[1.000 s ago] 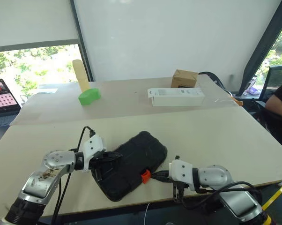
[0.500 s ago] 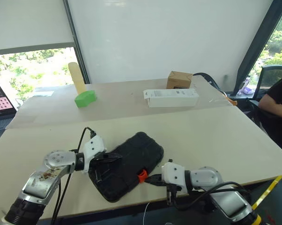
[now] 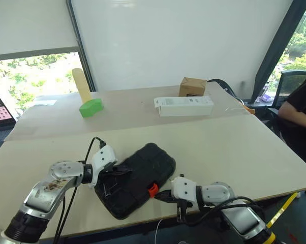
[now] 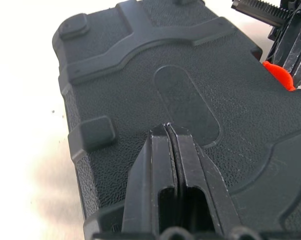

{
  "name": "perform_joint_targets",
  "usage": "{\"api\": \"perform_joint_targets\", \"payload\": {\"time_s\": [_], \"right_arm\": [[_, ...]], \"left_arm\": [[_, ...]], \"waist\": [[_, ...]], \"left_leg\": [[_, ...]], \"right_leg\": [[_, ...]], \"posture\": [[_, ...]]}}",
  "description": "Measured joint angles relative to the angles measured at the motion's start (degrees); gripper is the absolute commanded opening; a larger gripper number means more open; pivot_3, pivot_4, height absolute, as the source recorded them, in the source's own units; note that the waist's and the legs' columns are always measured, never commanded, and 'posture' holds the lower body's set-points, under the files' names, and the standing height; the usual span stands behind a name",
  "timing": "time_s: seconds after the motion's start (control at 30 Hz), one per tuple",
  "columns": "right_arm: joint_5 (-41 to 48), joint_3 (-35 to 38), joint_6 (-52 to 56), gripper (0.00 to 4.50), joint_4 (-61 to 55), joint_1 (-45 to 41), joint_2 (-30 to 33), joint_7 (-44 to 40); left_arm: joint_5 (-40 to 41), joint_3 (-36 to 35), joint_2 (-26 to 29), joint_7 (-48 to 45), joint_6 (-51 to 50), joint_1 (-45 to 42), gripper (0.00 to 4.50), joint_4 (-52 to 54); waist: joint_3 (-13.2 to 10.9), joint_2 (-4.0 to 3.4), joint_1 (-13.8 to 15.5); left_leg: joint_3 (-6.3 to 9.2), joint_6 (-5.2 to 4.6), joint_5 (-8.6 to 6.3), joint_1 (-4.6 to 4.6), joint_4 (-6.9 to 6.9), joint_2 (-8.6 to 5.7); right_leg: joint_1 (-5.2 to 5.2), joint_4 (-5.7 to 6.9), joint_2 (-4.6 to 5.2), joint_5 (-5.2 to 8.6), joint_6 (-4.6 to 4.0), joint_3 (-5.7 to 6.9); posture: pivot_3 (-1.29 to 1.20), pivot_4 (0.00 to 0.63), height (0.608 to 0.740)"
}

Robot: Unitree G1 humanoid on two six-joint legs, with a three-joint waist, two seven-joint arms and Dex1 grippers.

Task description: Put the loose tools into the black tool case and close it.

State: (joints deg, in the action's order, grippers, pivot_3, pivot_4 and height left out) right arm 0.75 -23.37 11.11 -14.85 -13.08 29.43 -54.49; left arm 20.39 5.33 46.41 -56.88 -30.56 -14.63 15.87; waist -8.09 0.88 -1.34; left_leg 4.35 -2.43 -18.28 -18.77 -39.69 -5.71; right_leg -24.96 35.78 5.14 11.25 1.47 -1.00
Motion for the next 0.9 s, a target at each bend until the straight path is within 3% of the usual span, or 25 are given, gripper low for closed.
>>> {"api": "perform_joint_targets", "payload": {"time_s": [0.2,0.73,0.9], "right_arm": [[-0.3,0.0,-0.2,0.00,0.8,-0.3,-0.8,0.1],[-0.8,-1.1,0.9,0.00,5.0,-3.5,-3.9,0.0],[4.6,3.6,1.0,0.00,0.3,-1.5,-1.2,-1.7]], "left_arm": [[0.0,-0.2,0.7,0.7,-0.7,1.2,0.08,0.6],[0.0,-1.5,0.6,2.3,-0.3,3.6,0.08,0.2],[2.7,-7.1,-3.8,0.6,10.0,9.8,0.08,-2.7]], "waist": [[0.0,-0.08,-0.3],[0.6,-0.56,-0.8],[0.7,-0.65,-0.8]], "left_leg": [[-0.05,-0.26,-0.55,0.86,0.21,0.35],[-0.10,0.06,-0.61,1.30,0.66,0.71],[-0.13,0.26,-0.59,1.06,0.79,0.80]], "right_leg": [[0.80,-0.19,-0.28,0.17,-0.05,0.02],[0.93,-0.25,-0.68,0.34,0.06,-0.13],[0.64,-0.35,-0.66,0.30,-0.29,-0.18]], "posture": [[0.00,0.150,0.740],[0.00,0.150,0.740],[0.00,0.150,0.740]]}}
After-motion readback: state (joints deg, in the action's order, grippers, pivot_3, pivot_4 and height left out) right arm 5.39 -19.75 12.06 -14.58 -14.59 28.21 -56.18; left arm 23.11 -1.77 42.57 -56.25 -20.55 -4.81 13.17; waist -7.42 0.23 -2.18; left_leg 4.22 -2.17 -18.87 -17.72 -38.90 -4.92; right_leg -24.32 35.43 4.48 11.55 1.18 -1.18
